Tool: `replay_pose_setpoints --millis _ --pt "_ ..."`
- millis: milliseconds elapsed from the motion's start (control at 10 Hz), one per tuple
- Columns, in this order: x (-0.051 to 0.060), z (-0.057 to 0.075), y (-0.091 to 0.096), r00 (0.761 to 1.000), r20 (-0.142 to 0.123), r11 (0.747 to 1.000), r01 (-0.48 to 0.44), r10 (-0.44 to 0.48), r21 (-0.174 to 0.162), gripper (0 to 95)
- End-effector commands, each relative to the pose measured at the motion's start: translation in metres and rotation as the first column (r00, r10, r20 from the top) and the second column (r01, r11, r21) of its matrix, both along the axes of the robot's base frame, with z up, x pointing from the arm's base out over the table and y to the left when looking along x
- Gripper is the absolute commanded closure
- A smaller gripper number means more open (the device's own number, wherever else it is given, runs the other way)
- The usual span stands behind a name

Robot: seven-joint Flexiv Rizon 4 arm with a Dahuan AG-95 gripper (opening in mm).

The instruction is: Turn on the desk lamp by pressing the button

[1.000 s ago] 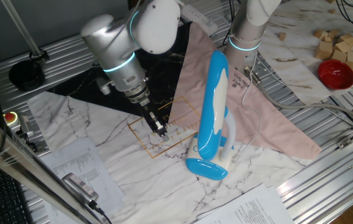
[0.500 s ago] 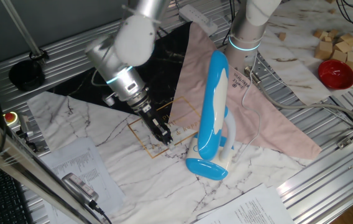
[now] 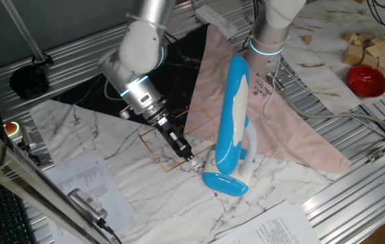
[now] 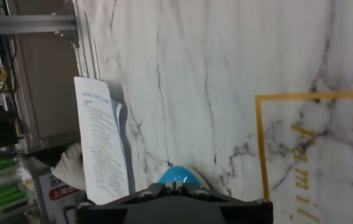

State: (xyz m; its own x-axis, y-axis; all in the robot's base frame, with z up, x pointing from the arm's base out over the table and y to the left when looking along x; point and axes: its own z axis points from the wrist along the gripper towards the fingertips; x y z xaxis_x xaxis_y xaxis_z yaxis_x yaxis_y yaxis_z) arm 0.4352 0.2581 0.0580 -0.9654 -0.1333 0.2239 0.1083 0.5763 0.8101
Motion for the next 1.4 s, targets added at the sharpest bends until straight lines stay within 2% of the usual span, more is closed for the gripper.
replay_pose_setpoints --millis 100,300,500,600,900,1000,1200,1300,1400 --pt "-0.013 0.008 -0.007 0.996 0.059 0.935 -0.044 0.069 -0.352 95.0" --pt "-0.020 0.007 -0.006 0.994 0.059 0.901 -0.057 0.091 -0.430 95.0" --pt "-0.028 0.005 -0.003 0.992 0.066 0.898 -0.065 0.103 -0.434 95.0" --pt "-0.033 0.004 0.000 0.995 0.053 0.903 -0.059 0.089 -0.425 95.0" --pt "-0.043 0.001 0.004 0.998 0.030 0.933 -0.041 0.055 -0.358 95.0" --pt "-0.044 0.001 0.004 0.999 0.025 0.947 -0.035 0.045 -0.320 95.0" --pt "-0.044 0.000 0.005 0.999 0.025 0.957 -0.032 0.041 -0.288 95.0" --pt "-0.043 0.000 0.005 0.999 0.022 0.968 -0.022 0.028 -0.249 95.0" --pt "-0.042 0.000 0.005 0.998 0.039 0.964 -0.030 0.041 -0.265 95.0"
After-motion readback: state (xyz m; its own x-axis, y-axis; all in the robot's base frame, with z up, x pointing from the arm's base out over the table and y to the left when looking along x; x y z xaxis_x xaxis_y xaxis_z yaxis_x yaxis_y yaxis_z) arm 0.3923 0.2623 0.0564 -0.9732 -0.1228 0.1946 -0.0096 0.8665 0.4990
